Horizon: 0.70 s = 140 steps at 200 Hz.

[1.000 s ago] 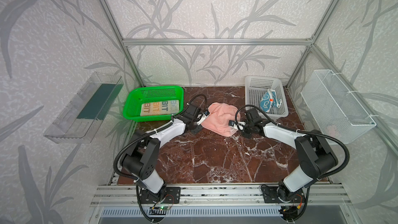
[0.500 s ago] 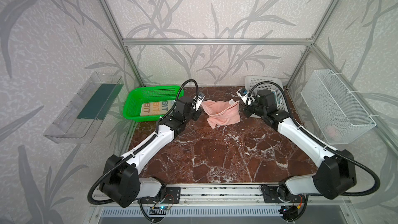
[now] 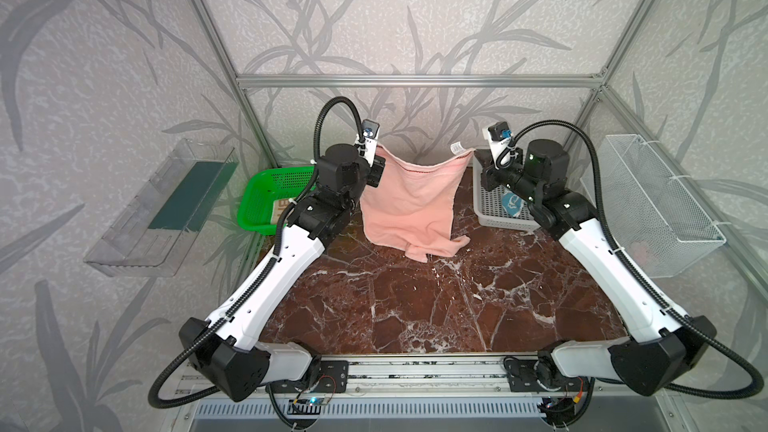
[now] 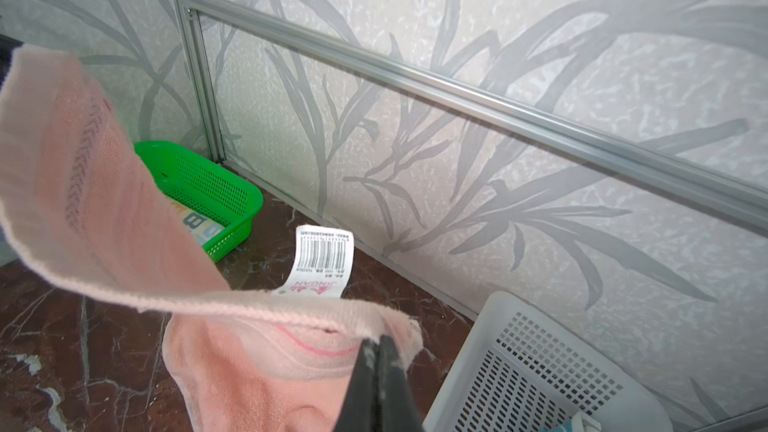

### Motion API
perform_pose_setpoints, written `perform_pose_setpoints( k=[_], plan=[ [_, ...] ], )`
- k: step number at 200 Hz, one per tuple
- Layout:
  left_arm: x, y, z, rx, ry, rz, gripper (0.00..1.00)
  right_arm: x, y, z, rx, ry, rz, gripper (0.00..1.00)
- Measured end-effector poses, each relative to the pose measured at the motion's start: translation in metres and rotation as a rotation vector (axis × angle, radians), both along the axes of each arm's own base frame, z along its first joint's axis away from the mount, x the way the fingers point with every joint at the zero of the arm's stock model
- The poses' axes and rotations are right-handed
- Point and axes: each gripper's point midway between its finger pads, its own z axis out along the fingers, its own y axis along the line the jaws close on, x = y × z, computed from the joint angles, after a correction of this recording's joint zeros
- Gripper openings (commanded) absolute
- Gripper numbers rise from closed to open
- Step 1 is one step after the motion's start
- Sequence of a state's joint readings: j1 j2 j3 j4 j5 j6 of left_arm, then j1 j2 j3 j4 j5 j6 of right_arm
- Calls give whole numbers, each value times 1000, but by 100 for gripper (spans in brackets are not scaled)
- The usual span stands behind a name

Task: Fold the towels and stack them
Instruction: 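Lift the pink towel by two corners with both grippers, spreading it apart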

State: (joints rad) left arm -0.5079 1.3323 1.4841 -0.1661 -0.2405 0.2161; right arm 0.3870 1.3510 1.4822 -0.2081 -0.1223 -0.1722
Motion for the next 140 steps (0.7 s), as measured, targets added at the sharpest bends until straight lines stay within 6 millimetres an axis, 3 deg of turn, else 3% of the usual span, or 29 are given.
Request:
perform_pose_setpoints(
  k=[22, 50, 99, 140],
  plan=[
    [-18, -8, 13, 1, -18, -41, 0, -11, 0, 19, 22, -26, 21, 0],
    [-54, -13, 30, -11, -36, -117, 0, -42, 1, 38, 39, -49, 87, 0],
    [-120, 14, 81, -100, -117, -171, 0, -113, 0, 83, 97, -140, 220, 0],
    [-162, 25, 106, -179, -174, -265, 0, -160, -4, 118, 156, -210, 316, 0]
  ],
)
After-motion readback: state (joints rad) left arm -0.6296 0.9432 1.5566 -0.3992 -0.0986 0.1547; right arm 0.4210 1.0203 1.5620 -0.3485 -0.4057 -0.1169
